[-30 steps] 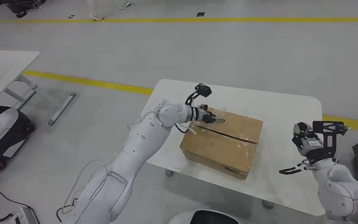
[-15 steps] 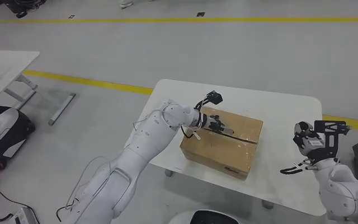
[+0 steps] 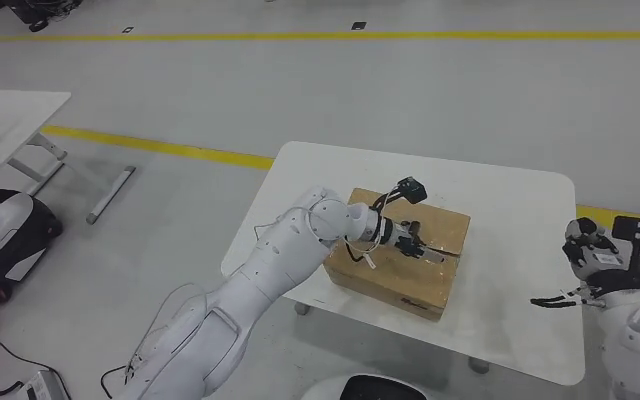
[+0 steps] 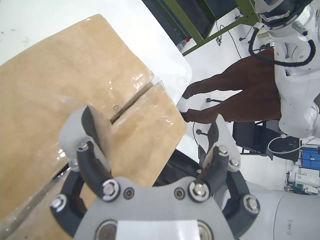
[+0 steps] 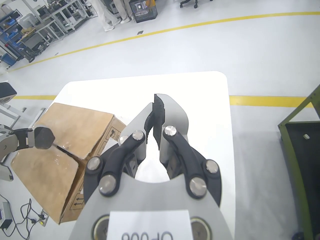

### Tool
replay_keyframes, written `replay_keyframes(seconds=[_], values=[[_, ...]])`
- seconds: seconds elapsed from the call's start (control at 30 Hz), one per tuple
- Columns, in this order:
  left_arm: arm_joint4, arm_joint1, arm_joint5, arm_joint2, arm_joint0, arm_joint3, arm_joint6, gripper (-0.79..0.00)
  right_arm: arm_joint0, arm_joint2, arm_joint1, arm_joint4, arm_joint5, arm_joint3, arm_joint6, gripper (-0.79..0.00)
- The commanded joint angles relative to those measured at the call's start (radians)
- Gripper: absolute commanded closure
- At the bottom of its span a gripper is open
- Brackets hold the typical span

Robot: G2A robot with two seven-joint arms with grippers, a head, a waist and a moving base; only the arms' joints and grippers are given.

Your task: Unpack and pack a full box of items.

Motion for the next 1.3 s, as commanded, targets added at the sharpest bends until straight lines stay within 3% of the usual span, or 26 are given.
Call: replay_keyframes(seconds=[0.0, 0.53, 0.67, 0.8, 0.93, 1.0, 1.07, 1.1, 1.27], values=[[-0.005, -0.006, -0.001, 0.020, -0.004, 0.001, 0.010, -0.785, -0.014, 0.021, 0.002, 0.008, 0.000, -0.005, -0.002, 0.000], [-0.026, -0.059, -0.018, 0.149, -0.075, -0.001, 0.091, -0.785, -0.090, 0.080, 0.009, 0.041, -0.008, -0.033, -0.013, 0.000], [0.030, -0.045, -0.022, 0.111, -0.076, -0.016, 0.129, -0.785, -0.085, 0.059, 0.009, 0.061, -0.025, -0.041, 0.007, 0.000], [0.165, -0.011, -0.003, 0.025, -0.041, -0.070, 0.188, -0.785, -0.068, 0.007, 0.009, 0.040, -0.070, -0.050, 0.028, -0.003], [0.262, 0.036, 0.027, -0.108, 0.043, -0.152, 0.216, -0.785, -0.041, -0.071, 0.010, 0.018, -0.161, -0.056, 0.073, -0.225], [0.322, 0.060, 0.059, -0.187, 0.094, -0.207, 0.231, -0.785, -0.025, -0.110, 0.010, 0.024, -0.220, -0.056, 0.100, -0.403], [0.373, 0.080, 0.091, -0.261, 0.151, -0.267, 0.245, -0.785, -0.010, -0.144, 0.011, 0.021, -0.283, -0.054, 0.126, -0.662], [0.409, 0.089, 0.107, -0.292, 0.179, -0.300, 0.253, -0.785, -0.004, -0.159, 0.012, 0.021, -0.320, -0.053, 0.138, -0.727], [0.603, 0.119, 0.189, -0.392, 0.294, -0.415, 0.300, -0.785, 0.020, -0.207, 0.022, -0.005, -0.499, -0.036, 0.197, -0.785]])
